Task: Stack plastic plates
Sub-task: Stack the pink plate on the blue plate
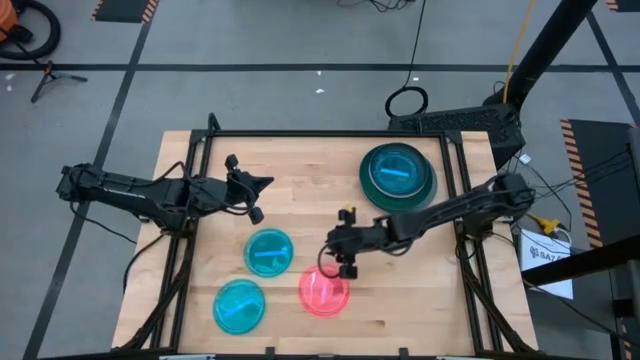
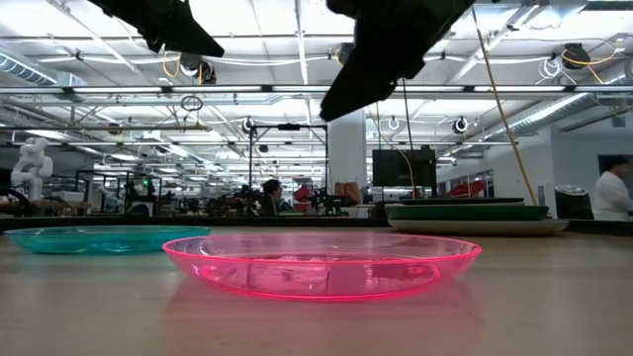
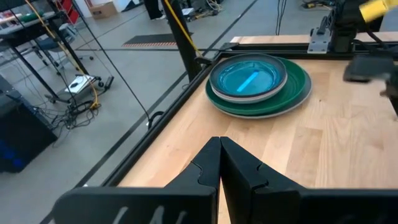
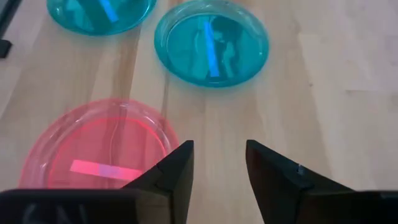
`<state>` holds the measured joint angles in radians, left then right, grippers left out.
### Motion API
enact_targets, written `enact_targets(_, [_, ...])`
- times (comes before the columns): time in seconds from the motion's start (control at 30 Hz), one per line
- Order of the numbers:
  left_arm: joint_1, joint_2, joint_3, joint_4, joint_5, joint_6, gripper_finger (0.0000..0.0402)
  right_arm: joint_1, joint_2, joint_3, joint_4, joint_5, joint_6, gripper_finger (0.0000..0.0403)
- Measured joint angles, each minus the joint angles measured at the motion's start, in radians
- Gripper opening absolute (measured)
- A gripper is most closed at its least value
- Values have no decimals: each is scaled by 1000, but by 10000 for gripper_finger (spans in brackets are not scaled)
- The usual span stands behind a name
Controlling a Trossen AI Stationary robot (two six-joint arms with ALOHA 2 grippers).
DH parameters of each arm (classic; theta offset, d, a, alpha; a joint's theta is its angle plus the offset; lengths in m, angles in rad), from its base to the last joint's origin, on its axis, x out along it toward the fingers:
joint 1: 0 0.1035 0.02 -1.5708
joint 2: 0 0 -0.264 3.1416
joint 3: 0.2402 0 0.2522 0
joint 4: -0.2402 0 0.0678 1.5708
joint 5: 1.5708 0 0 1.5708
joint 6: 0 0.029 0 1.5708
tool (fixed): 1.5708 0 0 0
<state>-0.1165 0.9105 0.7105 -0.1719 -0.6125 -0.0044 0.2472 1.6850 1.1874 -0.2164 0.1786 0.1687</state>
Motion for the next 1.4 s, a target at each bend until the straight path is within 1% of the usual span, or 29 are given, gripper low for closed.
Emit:
enact_targets(0.17, [0, 0, 0, 0, 0, -1, 12, 11, 108, 59, -2, -7, 1, 154])
enact_targets(0.37, [0, 0, 0, 0, 0, -3, 12, 8, 227, 136, 1, -104, -14, 153])
enact_targets(0.53, [0, 0, 0, 0, 0, 11, 12, 7, 289, 170, -37, -125, -24, 151])
enact_targets(0.83, [0, -1, 0, 2, 0, 49, 12, -6, 299, 177, -123, -131, 2, 151])
enact_targets(1.1, [0, -1, 0, 4, 0, 54, 12, -6, 300, 177, -118, -129, 13, 151])
enact_targets(1.27, [0, -1, 0, 5, 0, 54, 12, -6, 352, 177, -93, -133, 14, 151])
enact_targets(1.4, [0, -1, 0, 5, 0, 54, 12, -12, 373, 178, -47, -171, 15, 149])
